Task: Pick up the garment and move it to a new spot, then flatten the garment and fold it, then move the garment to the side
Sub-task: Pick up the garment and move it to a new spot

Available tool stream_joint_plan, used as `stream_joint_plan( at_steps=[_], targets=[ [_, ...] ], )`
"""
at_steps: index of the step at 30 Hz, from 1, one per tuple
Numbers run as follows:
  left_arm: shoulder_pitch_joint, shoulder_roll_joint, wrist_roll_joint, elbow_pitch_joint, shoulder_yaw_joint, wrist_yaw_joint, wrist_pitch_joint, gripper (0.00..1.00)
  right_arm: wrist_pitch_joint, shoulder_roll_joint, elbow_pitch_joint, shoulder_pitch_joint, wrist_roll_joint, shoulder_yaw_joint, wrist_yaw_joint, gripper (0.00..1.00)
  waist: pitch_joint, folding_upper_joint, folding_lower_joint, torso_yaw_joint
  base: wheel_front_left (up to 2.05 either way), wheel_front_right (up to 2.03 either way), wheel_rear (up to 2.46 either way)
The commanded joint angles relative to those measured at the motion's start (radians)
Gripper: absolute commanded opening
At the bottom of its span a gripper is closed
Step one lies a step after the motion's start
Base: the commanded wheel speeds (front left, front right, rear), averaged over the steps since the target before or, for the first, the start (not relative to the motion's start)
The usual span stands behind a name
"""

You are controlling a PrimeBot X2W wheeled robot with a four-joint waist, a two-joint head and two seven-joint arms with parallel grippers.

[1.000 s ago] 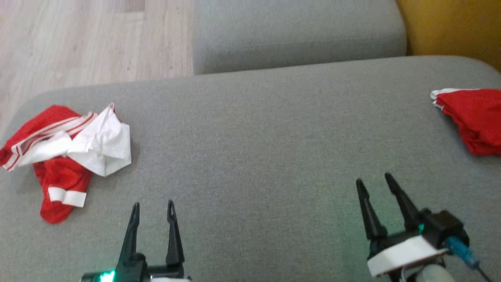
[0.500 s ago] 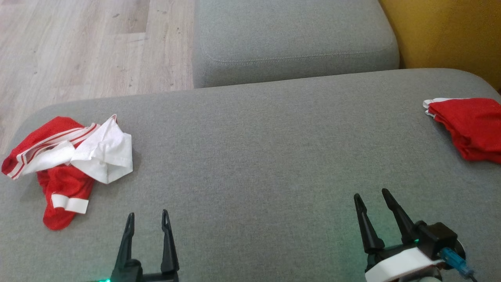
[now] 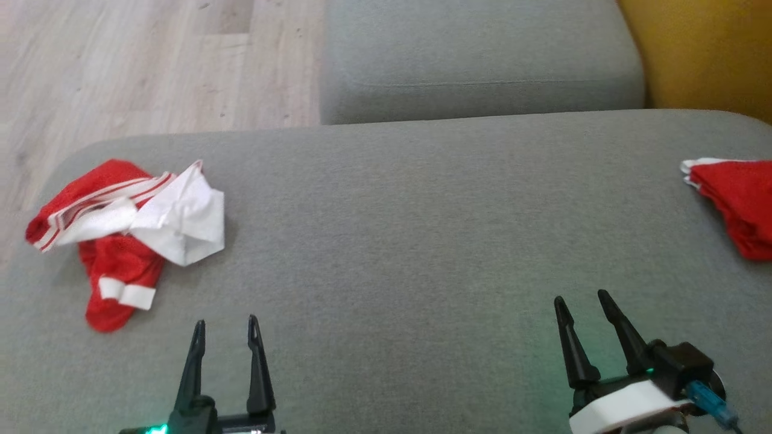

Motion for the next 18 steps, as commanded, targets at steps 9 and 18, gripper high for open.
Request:
stream_joint_plan(
  at_steps=[9, 18],
  targets=[
    [-0.029, 0.000, 0.010, -0.047, 0.035, 0.009, -0.005, 1.00, -0.011, 0.002, -0.039, -0.010, -0.008, 0.024, -0.001, 1.00, 0.021, -0.0001, 0.0000, 0.170, 0.00, 0.00, 0.00],
    [-0.009, 0.000, 0.012, -0.063, 0.048, 0.013, -0.005, 1.00, -0.011, 0.005, -0.042, -0.011, -0.014, 0.044, -0.001, 1.00, 0.037, -0.0001, 0.0000, 0.311, 0.00, 0.00, 0.00]
  ],
)
